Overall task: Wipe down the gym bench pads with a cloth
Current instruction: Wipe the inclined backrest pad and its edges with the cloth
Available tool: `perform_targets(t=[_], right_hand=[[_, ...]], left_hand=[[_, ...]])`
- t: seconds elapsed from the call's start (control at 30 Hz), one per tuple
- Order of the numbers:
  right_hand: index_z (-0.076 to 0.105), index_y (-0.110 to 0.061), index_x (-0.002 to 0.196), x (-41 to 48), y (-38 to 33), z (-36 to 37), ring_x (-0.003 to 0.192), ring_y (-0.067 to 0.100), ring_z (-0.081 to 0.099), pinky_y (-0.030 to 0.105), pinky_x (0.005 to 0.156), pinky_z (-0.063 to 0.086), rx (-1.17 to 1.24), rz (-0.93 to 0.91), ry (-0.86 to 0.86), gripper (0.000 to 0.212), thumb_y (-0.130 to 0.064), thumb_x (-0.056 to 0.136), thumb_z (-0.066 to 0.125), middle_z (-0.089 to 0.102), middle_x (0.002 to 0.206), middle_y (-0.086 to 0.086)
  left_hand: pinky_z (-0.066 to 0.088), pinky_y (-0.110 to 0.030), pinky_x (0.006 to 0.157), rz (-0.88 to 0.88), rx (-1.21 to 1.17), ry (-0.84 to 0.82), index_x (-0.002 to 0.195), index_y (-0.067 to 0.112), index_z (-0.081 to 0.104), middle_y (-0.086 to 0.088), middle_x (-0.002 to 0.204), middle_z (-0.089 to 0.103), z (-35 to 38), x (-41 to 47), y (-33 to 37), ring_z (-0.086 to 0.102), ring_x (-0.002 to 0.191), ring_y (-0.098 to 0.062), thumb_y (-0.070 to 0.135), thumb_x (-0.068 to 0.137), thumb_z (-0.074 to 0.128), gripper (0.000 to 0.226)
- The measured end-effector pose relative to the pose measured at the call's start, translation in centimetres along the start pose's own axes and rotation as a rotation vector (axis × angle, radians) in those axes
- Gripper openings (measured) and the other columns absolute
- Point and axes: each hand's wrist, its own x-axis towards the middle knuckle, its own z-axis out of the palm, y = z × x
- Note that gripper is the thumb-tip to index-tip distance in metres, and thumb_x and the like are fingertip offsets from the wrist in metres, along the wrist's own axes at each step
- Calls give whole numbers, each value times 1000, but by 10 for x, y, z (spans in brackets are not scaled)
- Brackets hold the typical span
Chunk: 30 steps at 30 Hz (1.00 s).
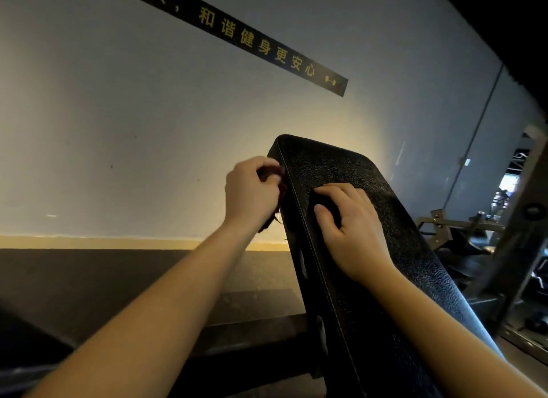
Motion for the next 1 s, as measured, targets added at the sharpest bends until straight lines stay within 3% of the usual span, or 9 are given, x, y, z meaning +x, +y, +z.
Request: perform_targets(t=[0.07, 0.13, 0.3, 0.47, 0.57, 0.7, 0.77, 0.9, 1.0], right_hand=[[64, -25, 129, 1, 2, -1, 122, 12, 47, 34, 103, 38, 9, -4, -15, 36, -38, 99, 49, 58, 129, -10], [64, -24, 129, 1, 2, -2, 123, 13, 47, 35, 104, 37, 5, -3, -18, 34, -35, 100, 51, 58, 130, -9], [63, -21, 133, -2, -4, -9, 130, 16, 47, 34, 110, 31, -13, 22, -46, 35, -31, 103, 51, 57, 138, -4], [63, -23, 133, -40, -17, -47, 130, 10, 48, 34, 112, 33, 12, 5, -124, 34, -31, 102, 52, 54, 140, -9], [62, -26, 133, -92, -15, -65, 128, 9, 50, 37, 109, 40, 3, 21, -171, 35, -35, 101, 51, 54, 139, -12], [60, -25, 136, -126, -11, -61, 133, 9, 47, 29, 110, 34, -13, 39, -146, 42, -39, 100, 46, 52, 144, -12], [62, -23, 134, -130, -12, -55, 131, 11, 48, 25, 107, 31, -13, 50, -100, 41, -36, 99, 47, 54, 143, -9], [63, -20, 134, -129, -13, -51, 131, 13, 49, 27, 108, 34, -32, 53, -67, 40, -35, 100, 48, 56, 142, -7], [64, -18, 133, -130, -14, -50, 131, 15, 51, 32, 109, 39, -26, 51, -62, 39, -33, 100, 49, 57, 141, -6]], left_hand=[[54, -36, 98, -30, 18, 15, 102, 23, 78, 7, 104, 73, 3, 32, 1, 65, 102, -14, 8, 90, 68, 22], [54, -41, 99, -17, 48, -5, 103, 24, 77, 6, 105, 73, 4, 28, -3, 66, 104, -15, 10, 90, 69, 21], [55, -35, 100, -81, -109, -185, 111, 26, 75, 11, 105, 71, -16, -83, 5, 65, 102, -7, 11, 94, 70, 23], [52, -16, 92, 10, -188, -254, 112, 25, 75, 19, 102, 71, -34, -195, 12, 65, 104, 2, 8, 91, 73, 27], [51, -15, 91, 43, -123, -140, 107, 21, 74, 16, 99, 71, -22, -158, 10, 65, 98, 0, 5, 89, 73, 23], [42, 0, 83, 38, -73, -72, 106, 22, 73, 14, 97, 68, -17, -95, 14, 61, 92, 8, 4, 90, 71, 24], [45, -4, 85, 69, -92, -108, 105, 20, 75, 16, 98, 70, -21, -125, 13, 62, 94, 11, 4, 90, 72, 22], [52, -16, 88, 100, -144, -256, 106, 19, 77, 16, 98, 72, -37, -227, 10, 68, 98, -1, 2, 87, 75, 25], [51, -15, 90, 107, -59, -159, 105, 18, 77, 12, 99, 73, -26, -180, 5, 66, 96, 0, 4, 87, 75, 23]])
